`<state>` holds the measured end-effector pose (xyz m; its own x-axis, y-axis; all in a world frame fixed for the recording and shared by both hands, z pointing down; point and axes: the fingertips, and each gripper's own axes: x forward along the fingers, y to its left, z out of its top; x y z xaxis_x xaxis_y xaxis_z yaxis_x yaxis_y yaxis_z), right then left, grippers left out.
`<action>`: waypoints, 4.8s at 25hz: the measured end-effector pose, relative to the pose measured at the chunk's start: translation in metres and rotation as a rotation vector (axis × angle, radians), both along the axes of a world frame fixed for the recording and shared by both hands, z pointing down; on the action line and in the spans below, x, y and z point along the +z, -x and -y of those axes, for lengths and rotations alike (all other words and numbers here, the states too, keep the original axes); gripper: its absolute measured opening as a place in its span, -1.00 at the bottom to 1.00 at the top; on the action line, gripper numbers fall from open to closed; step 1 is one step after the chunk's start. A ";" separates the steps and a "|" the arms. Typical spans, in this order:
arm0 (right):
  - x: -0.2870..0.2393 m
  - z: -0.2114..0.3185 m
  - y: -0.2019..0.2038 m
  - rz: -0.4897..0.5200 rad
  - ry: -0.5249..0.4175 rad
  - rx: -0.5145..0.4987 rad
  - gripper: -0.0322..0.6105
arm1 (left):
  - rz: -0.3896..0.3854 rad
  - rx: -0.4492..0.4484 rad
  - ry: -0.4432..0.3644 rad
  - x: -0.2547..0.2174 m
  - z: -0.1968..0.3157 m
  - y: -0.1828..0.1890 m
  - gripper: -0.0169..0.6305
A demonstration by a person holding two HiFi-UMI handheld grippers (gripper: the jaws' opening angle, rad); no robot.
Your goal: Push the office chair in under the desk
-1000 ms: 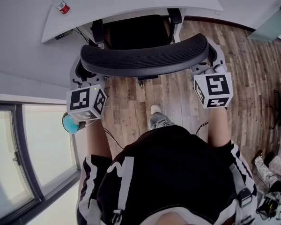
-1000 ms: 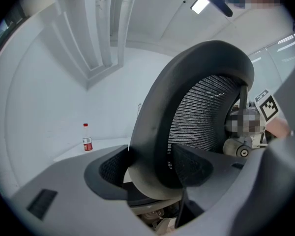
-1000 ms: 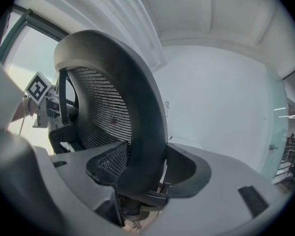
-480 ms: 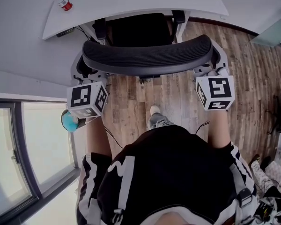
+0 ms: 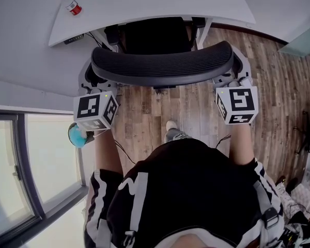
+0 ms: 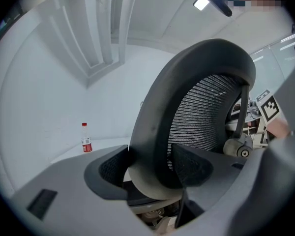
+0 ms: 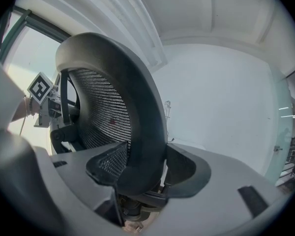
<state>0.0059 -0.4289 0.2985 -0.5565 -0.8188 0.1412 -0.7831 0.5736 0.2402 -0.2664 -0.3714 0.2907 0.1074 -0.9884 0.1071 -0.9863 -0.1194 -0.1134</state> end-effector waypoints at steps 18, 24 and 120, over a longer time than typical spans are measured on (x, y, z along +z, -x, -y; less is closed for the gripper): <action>0.000 0.037 0.016 -0.008 -0.002 -0.017 -0.15 | -0.002 -0.012 -0.018 0.001 0.033 0.016 -0.10; -0.002 0.044 0.017 -0.005 -0.005 -0.023 -0.15 | -0.005 -0.012 -0.008 0.000 0.040 0.017 -0.10; -0.004 0.135 0.102 0.019 -0.028 0.078 -0.14 | -0.011 0.103 0.067 -0.001 0.162 0.108 -0.10</action>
<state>-0.0965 -0.5637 0.2945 -0.4932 -0.8631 0.1082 -0.8296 0.5042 0.2401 -0.3740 -0.5335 0.2901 0.2096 -0.9627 0.1711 -0.9695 -0.2273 -0.0914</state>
